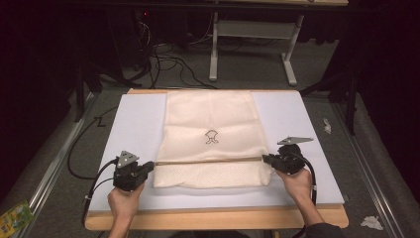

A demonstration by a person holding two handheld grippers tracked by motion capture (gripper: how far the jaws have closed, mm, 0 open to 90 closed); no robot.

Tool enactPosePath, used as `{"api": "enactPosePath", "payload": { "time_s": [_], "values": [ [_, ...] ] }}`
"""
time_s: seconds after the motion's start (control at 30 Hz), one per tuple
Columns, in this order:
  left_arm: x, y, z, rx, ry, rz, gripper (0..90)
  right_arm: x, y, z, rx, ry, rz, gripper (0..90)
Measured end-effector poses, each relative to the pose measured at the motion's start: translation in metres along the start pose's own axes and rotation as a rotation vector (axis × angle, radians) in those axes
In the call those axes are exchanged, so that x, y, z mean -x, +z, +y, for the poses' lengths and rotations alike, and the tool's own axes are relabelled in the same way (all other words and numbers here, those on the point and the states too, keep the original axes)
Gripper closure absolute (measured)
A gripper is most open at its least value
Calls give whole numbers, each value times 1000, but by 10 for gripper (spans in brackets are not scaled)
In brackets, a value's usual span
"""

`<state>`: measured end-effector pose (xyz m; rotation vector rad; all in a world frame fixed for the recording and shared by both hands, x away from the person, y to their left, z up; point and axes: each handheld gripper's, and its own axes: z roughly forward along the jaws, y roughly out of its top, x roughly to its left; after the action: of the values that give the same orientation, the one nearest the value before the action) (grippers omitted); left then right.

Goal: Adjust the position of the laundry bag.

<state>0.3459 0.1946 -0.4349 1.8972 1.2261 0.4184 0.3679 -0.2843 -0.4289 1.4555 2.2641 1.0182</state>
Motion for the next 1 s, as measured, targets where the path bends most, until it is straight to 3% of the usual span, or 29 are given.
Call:
{"api": "enactPosePath", "payload": {
  "time_s": [0.43,1.0],
  "values": [
    [4,13,3,-6,21,-23,869,5,0,-6,1,17,-4,839],
    [4,29,-1,-56,23,-34,859,7,9,-16,-60,28,-13,793]
  ]
}}
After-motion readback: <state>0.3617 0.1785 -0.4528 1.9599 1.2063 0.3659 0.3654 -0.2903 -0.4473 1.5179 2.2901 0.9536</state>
